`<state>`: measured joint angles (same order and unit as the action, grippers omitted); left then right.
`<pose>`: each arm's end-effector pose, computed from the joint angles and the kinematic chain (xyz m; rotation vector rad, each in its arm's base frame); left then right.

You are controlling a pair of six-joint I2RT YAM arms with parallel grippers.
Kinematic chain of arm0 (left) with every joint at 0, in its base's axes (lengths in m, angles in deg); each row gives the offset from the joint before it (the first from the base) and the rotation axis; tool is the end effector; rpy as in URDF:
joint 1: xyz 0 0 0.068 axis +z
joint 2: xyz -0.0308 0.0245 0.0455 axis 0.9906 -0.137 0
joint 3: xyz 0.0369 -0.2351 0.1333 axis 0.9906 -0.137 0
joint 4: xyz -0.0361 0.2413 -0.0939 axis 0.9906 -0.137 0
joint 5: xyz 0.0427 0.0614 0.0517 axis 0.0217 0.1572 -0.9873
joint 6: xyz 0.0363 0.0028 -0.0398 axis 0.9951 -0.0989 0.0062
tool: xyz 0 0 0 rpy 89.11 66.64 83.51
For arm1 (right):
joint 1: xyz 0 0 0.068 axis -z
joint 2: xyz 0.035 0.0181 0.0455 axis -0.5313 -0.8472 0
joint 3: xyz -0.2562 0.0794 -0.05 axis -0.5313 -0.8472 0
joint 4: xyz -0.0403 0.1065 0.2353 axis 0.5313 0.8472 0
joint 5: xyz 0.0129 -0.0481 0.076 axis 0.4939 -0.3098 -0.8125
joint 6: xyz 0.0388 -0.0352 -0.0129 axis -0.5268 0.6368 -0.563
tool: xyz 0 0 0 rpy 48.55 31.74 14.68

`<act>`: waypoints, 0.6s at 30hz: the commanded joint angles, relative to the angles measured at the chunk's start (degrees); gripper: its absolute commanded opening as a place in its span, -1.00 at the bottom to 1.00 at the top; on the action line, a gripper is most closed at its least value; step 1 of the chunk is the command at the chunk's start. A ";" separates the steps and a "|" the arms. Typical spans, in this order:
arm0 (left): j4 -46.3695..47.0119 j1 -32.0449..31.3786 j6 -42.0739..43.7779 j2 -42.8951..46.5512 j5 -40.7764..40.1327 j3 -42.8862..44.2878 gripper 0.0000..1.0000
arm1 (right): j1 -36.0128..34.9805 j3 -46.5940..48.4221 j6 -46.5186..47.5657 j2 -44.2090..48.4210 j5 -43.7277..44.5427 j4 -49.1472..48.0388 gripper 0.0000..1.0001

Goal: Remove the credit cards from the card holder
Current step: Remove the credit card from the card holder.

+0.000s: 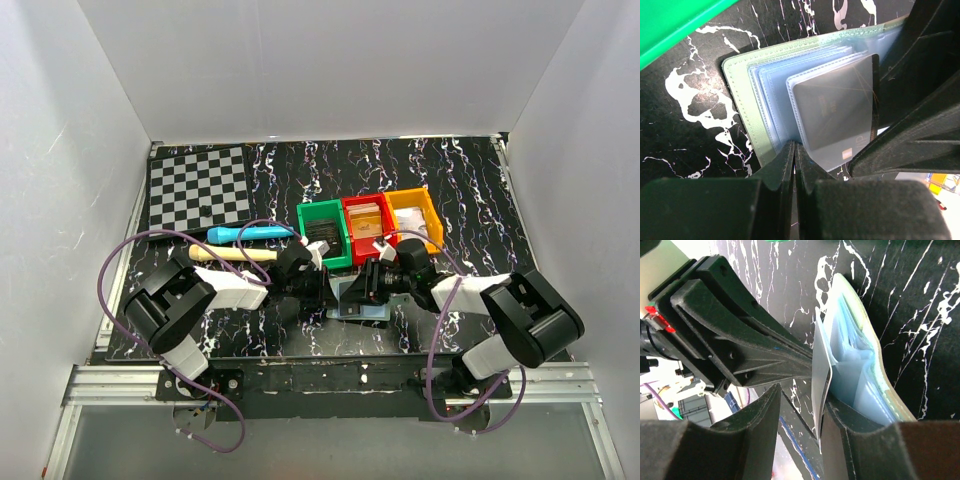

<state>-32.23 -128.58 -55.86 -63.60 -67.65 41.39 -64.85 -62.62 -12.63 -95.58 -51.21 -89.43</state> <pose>0.1943 -0.2222 0.1250 0.2998 2.5962 -1.0773 0.2014 0.1546 0.1355 -0.0058 2.4413 1.4595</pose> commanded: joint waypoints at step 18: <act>-4.25 0.31 -0.12 -0.38 -3.77 -2.10 -1.00 | 2.60 0.12 3.07 5.91 -1.54 3.77 -0.18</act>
<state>-32.23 -128.45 -56.93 -63.60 -67.89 41.24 -62.92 -62.62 -10.71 -91.95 -51.32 -84.91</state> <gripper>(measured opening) 0.009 0.413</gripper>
